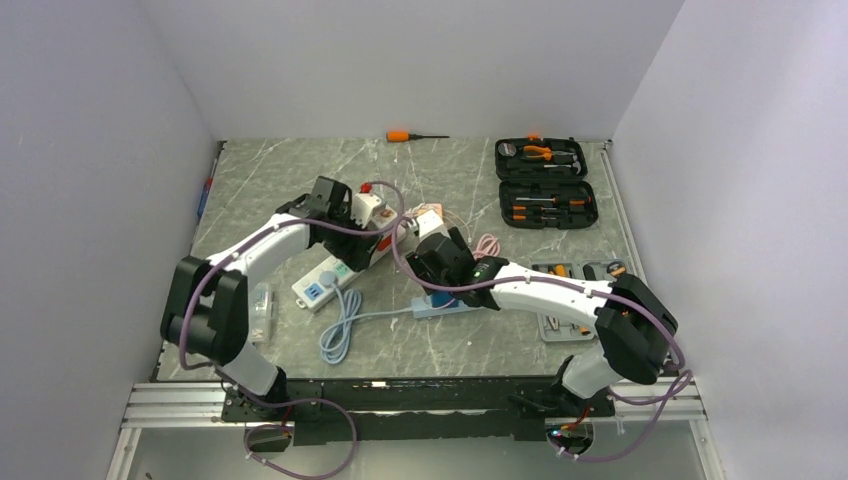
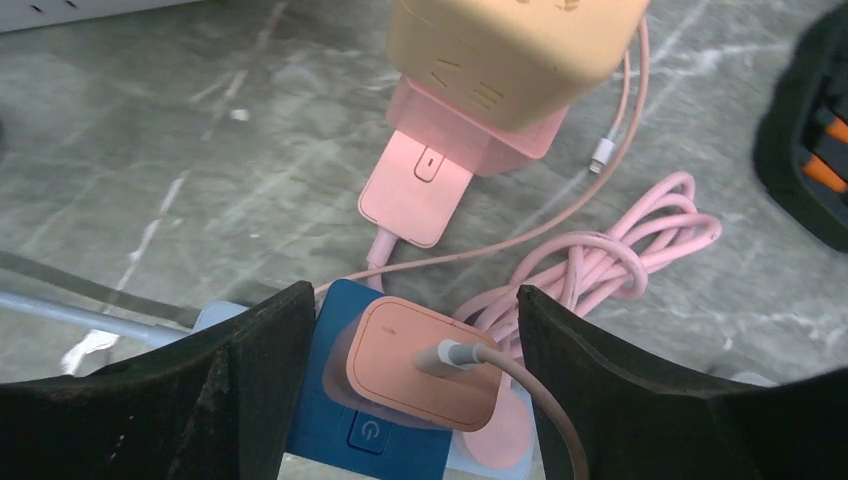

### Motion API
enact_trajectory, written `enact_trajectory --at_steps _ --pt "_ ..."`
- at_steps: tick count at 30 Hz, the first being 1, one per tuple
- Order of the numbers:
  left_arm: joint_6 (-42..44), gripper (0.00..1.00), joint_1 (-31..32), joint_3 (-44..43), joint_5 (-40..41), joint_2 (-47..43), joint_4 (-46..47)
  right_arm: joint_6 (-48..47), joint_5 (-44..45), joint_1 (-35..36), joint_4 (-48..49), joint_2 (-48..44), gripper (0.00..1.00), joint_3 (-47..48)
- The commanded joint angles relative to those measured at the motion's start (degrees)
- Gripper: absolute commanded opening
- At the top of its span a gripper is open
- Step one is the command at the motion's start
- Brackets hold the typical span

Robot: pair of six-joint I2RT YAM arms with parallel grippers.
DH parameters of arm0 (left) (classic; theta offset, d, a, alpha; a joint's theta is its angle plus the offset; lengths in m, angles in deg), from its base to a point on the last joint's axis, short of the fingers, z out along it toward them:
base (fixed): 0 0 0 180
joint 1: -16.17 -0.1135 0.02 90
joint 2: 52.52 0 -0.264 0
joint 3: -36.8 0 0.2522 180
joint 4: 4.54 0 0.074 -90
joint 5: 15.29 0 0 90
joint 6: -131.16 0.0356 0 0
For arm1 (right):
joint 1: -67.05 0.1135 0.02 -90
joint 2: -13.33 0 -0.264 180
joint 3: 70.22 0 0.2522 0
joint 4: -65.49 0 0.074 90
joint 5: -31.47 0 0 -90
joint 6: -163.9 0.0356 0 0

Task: Pull the plug off the socket
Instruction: Move the socket to the center of the board.

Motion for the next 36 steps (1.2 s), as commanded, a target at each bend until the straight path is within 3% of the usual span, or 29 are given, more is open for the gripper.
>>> enact_trajectory --at_steps 1,9,13,18,24,29,36 --pt "-4.16 0.99 2.16 -4.71 4.07 7.78 7.09 -0.33 8.25 -3.42 -7.38 -1.99 0.74 -0.35" --pt "-5.83 0.99 4.21 -14.41 0.05 12.36 1.57 2.98 14.82 -4.11 -12.85 -3.62 0.82 3.53" --pt "-4.21 0.99 4.36 -12.64 -3.83 5.67 -3.49 1.09 13.14 -2.61 -10.46 -8.54 0.9 3.62" --pt "-0.04 1.0 3.54 -11.21 -5.31 -6.04 -11.73 0.18 14.4 2.83 -8.92 -10.39 0.94 5.69" --pt "2.84 0.99 -6.31 -15.64 -9.81 -14.53 -20.76 0.82 17.66 10.47 -8.44 -8.24 0.96 12.09" --pt "3.47 0.99 -15.91 -15.36 -9.66 -18.13 -19.76 0.75 13.96 14.02 -5.34 -0.85 0.96 17.9" --pt "5.09 0.99 -20.42 -16.05 -12.2 -18.56 -23.17 -2.47 7.78 15.03 3.21 11.86 0.93 22.41"
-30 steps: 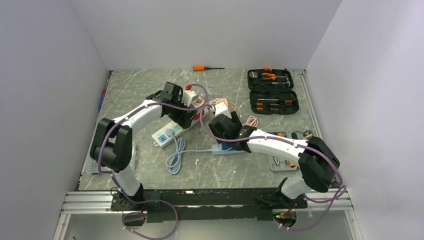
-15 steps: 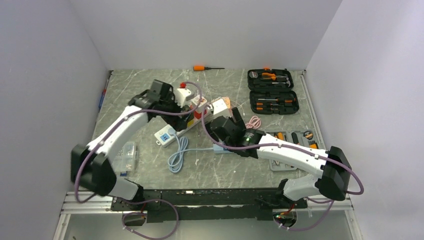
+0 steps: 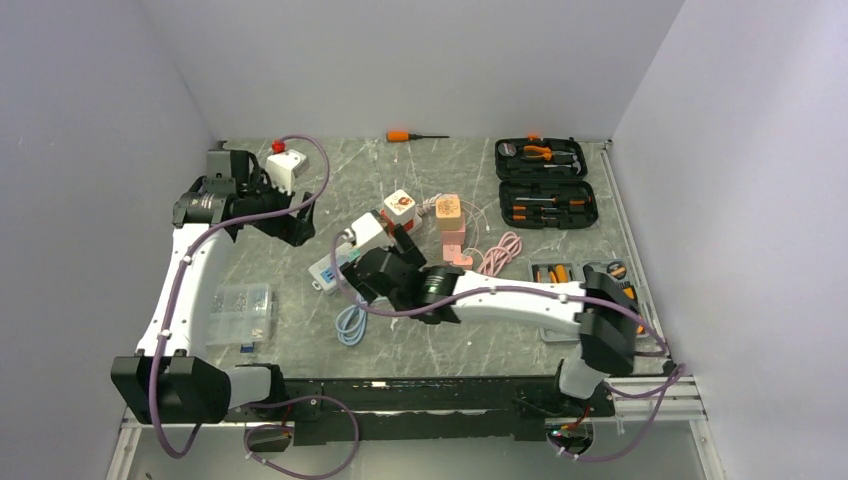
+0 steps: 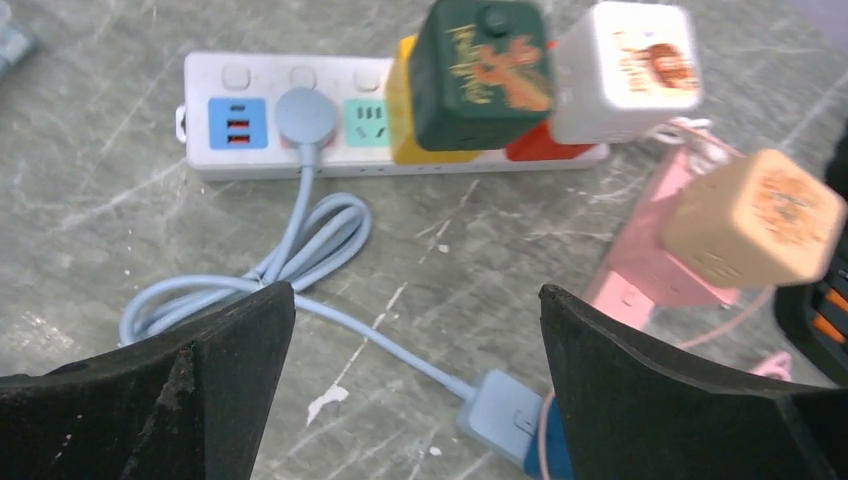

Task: Pull the plug off the socket
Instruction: Move the socket to the center of the board, then remove the plug from the socket.

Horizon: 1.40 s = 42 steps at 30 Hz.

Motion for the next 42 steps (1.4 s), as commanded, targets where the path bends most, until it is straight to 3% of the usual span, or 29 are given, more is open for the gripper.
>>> enact_trajectory --at_steps 1,8,14,36,40,42 --pt "2.5 0.99 -0.69 -0.71 -3.46 -1.44 -2.61 -3.16 -4.53 0.25 5.82 7.16 0.93 4.01" --pt "-0.21 0.99 -2.05 5.25 0.98 -2.88 3.92 -9.36 -10.58 -0.09 10.28 17.85 0.91 9.75" --pt "-0.13 0.99 -2.19 9.4 0.97 -1.93 6.34 -7.92 -15.91 -3.73 8.07 24.49 0.87 15.27" --pt "1.29 0.99 -2.2 8.8 2.15 0.15 7.91 -2.42 -23.07 -6.36 8.77 31.52 0.59 13.14" --pt "1.41 1.0 -2.18 8.65 1.17 0.16 7.7 -2.62 -22.17 -6.38 8.61 33.06 0.47 14.47" --pt "2.7 0.99 -2.18 8.75 -0.33 -0.58 7.2 -3.09 -20.64 -6.52 8.61 32.6 0.29 14.99"
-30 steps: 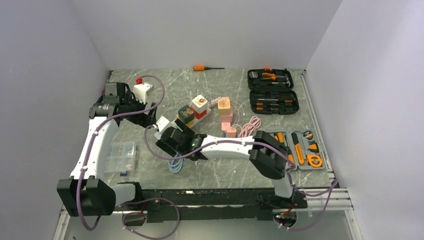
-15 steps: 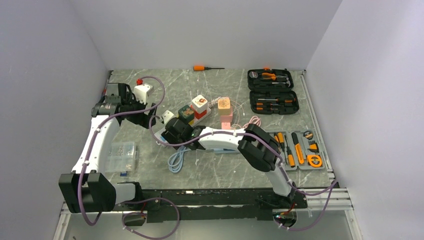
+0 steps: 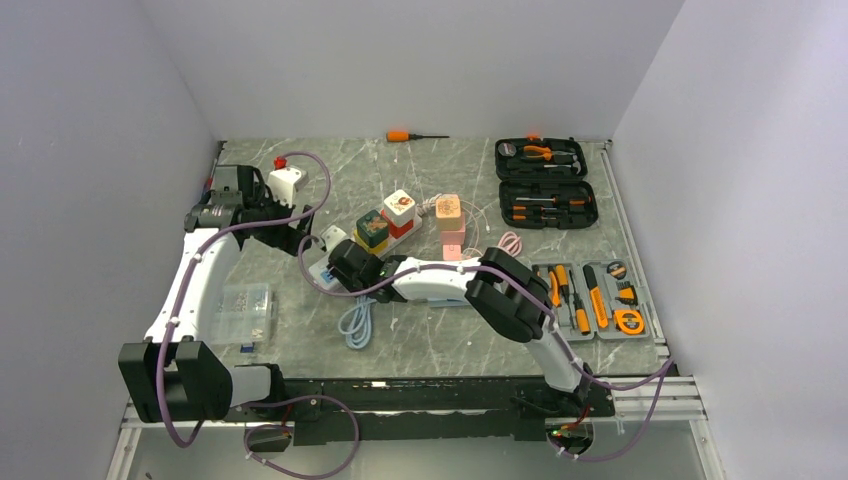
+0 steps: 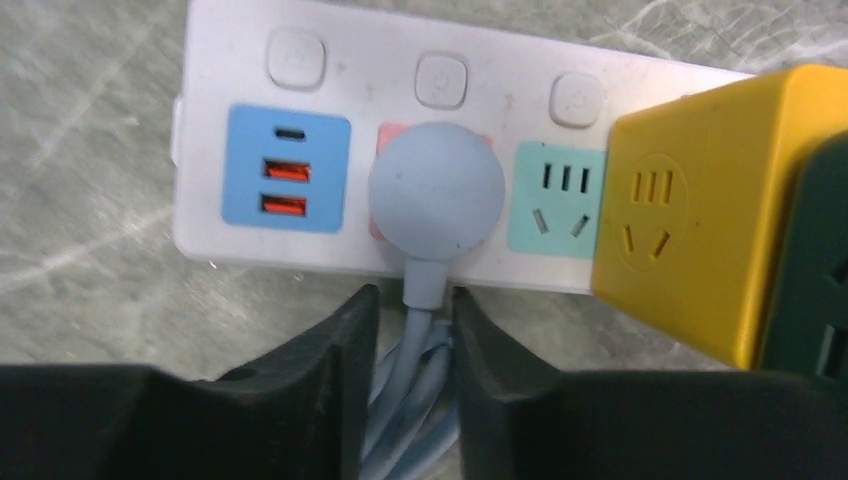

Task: Pull the plug off the socket
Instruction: Remove the plug from the socket.

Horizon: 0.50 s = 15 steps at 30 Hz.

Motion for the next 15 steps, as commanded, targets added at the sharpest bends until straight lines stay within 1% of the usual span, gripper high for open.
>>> enact_trajectory --at_steps 1,3,4,9,10,13,15 --pt "2.69 0.99 0.05 -0.94 -4.15 -1.88 -0.12 0.36 1.16 0.08 -0.11 0.4 0.18 1.77" --pt "4.85 0.99 0.0 -1.09 -6.0 -3.2 -0.8 1.18 0.21 -0.93 0.39 -2.18 0.02 1.0" --pt "6.2 0.99 -0.03 -1.24 -6.63 -3.82 -1.21 1.53 -0.74 -1.49 1.1 -3.91 0.0 0.11" --pt "14.31 0.99 -0.06 1.23 -10.5 -7.8 -1.64 2.2 -4.94 -3.64 3.65 -11.96 0.0 -3.51" --pt "16.08 0.99 -0.06 2.44 -12.11 -9.31 -1.0 2.28 -5.64 -4.02 3.98 -13.26 0.0 -3.97" --pt "22.32 0.99 -0.07 8.49 -13.26 -15.54 3.95 2.35 -7.76 -4.7 4.75 -16.86 0.0 -5.53" --pt "26.95 0.99 -0.06 10.63 -13.27 -18.7 4.79 2.73 -9.45 -5.1 5.25 -18.6 0.0 -6.37"
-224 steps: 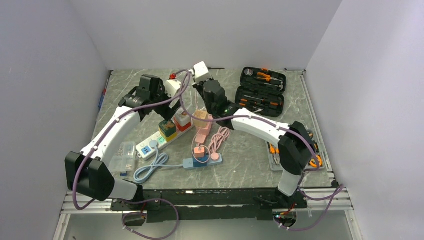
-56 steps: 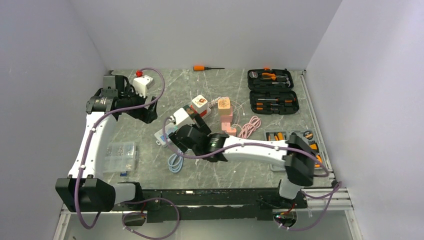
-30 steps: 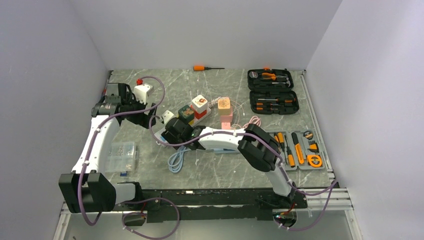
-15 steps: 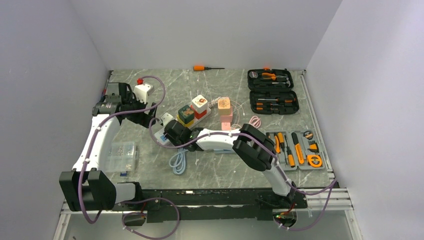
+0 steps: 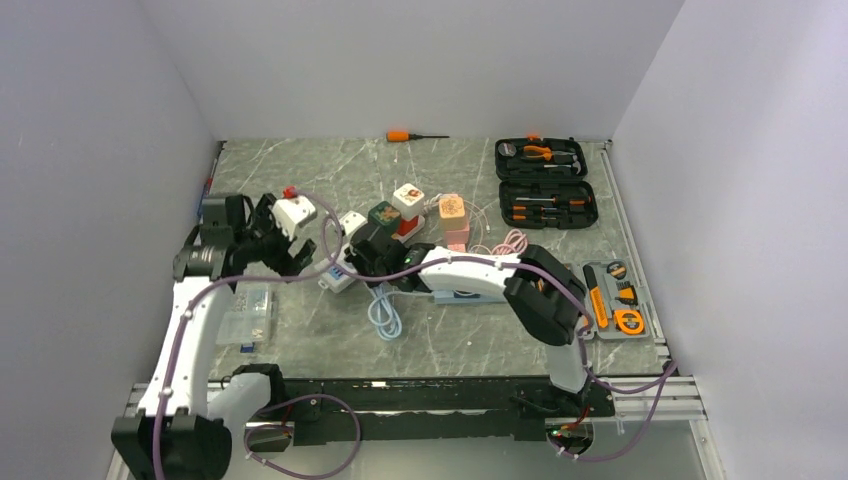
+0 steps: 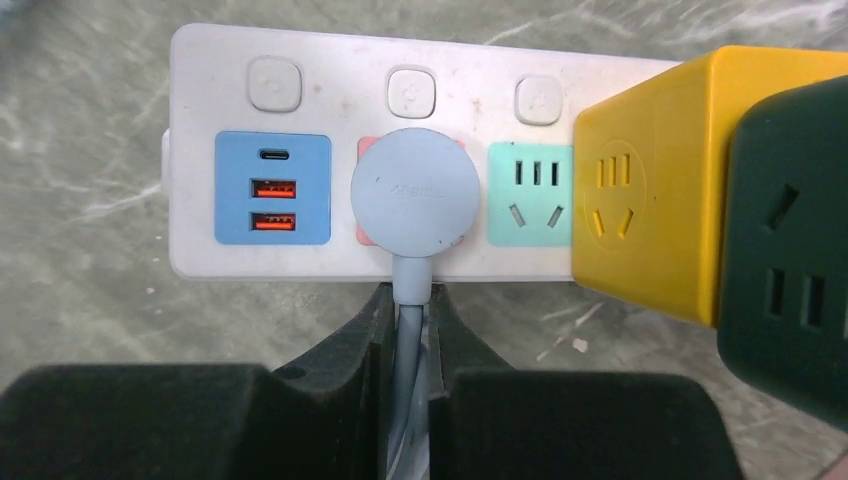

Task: Pull the plug off the socket
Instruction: Remove the plug from the socket.

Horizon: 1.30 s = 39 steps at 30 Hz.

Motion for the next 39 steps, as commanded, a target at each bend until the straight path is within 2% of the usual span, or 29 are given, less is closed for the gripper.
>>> enact_trajectory --at_steps 1,4,7,12,16,22,26,30,35,39 --pt "13.93 0.99 0.13 4.6 -4.05 -7.13 2.59 0.54 -2.96 -1.92 5.97 -9.57 0.0 -0.07" --pt "21.53 0.99 0.13 6.7 -4.69 -11.69 0.73 1.17 -5.74 -2.49 6.32 -11.32 0.0 -0.29" --pt "35.26 0.99 0.15 12.79 -8.42 -20.06 -0.56 1.37 -8.5 -2.92 7.06 -12.87 0.0 -1.06" --pt "53.14 0.99 0.7 22.78 -13.49 -32.11 -0.27 1.04 -10.2 -2.96 7.05 -15.0 0.0 -1.88" --pt "53.43 0.99 0.75 28.97 -16.9 -37.16 8.8 0.93 -11.69 -2.92 8.49 -16.76 0.0 -3.05" --pt "63.49 0.99 0.75 37.03 -21.66 -40.19 13.28 1.2 -13.08 -2.95 9.5 -18.83 0.0 -4.58" --pt "65.69 0.99 0.75 41.19 -24.08 -38.79 21.68 1.38 -14.0 -2.92 10.07 -19.43 0.0 -5.38" --pt "64.56 0.99 1.03 44.94 -25.4 -36.28 34.38 1.38 -14.28 -2.88 10.19 -19.65 0.0 -6.09" --pt "67.5 0.99 1.98 45.69 -25.19 -34.05 34.6 1.71 -15.3 -2.88 10.74 -19.89 0.0 -6.41" --pt "67.92 0.98 5.15 47.55 -24.37 -32.02 39.56 1.63 -16.44 -2.88 10.64 -19.97 0.0 -5.95"
